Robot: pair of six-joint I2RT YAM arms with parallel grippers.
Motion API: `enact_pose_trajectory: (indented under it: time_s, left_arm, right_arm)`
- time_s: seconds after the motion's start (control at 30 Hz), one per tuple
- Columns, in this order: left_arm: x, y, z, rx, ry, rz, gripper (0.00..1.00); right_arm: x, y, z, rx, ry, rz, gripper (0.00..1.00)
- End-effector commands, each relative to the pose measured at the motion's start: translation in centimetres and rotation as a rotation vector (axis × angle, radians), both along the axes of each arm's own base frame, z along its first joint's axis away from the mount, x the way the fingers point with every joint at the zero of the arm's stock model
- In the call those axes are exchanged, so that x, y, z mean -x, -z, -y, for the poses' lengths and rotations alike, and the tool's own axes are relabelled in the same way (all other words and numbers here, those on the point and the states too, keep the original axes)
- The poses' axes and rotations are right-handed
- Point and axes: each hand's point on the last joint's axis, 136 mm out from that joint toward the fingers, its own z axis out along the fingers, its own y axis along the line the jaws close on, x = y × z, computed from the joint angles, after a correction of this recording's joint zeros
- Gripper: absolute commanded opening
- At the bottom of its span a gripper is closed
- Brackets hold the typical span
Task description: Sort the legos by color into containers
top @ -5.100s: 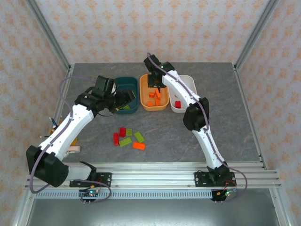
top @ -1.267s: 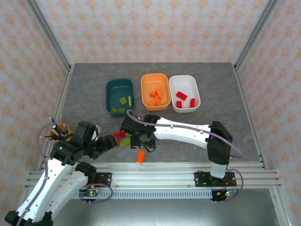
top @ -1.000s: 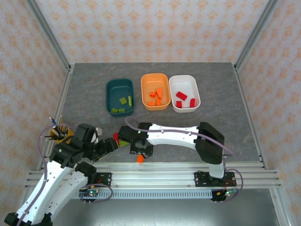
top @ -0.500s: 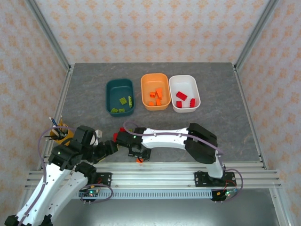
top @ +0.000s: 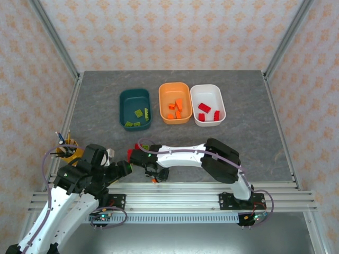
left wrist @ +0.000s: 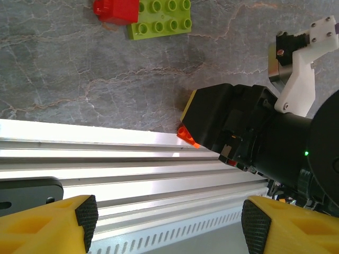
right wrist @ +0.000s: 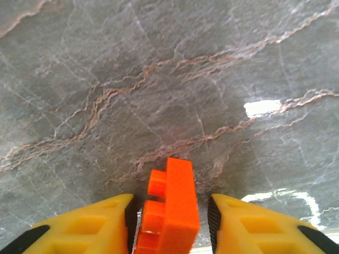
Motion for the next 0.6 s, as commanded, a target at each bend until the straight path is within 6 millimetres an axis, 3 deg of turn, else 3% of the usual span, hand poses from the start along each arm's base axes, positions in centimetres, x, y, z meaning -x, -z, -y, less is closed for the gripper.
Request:
enact_pose_trajectory:
  time_s: [0.0, 0.17, 0.27, 0.4, 0.57]
  left_arm:
    - [-0.2, -0.3, 0.2, 0.014, -0.005, 0.016, 0.75]
    - [-0.3, -0.3, 0.2, 0.016, -0.005, 0.017, 0.75]
    - [-0.3, -0.3, 0.3, 0.018, -0.005, 0.019, 0.75]
    - [-1.2, -1.2, 0.7, 0.044, -0.019, 0.045, 0.75]
    - [-5.5, -4.3, 2.1, 0.091, -0.065, 0.125, 0.76]
  right_arm:
    - [-0.3, 1.0, 0.6, 0.034, -0.004, 0.023, 0.33]
    - [-0.8, 0.8, 0.5, 0.025, 0.002, 0.048, 0.16]
    - [-1.9, -0.7, 0.5, 0.021, 0.008, 0.101, 0.07]
    - [-5.7, -5.5, 1.5, 0.016, 0.016, 0.224, 0.02]
    - [-13.7, -13.3, 5.2, 0.040, -0.012, 0.414, 0.02]
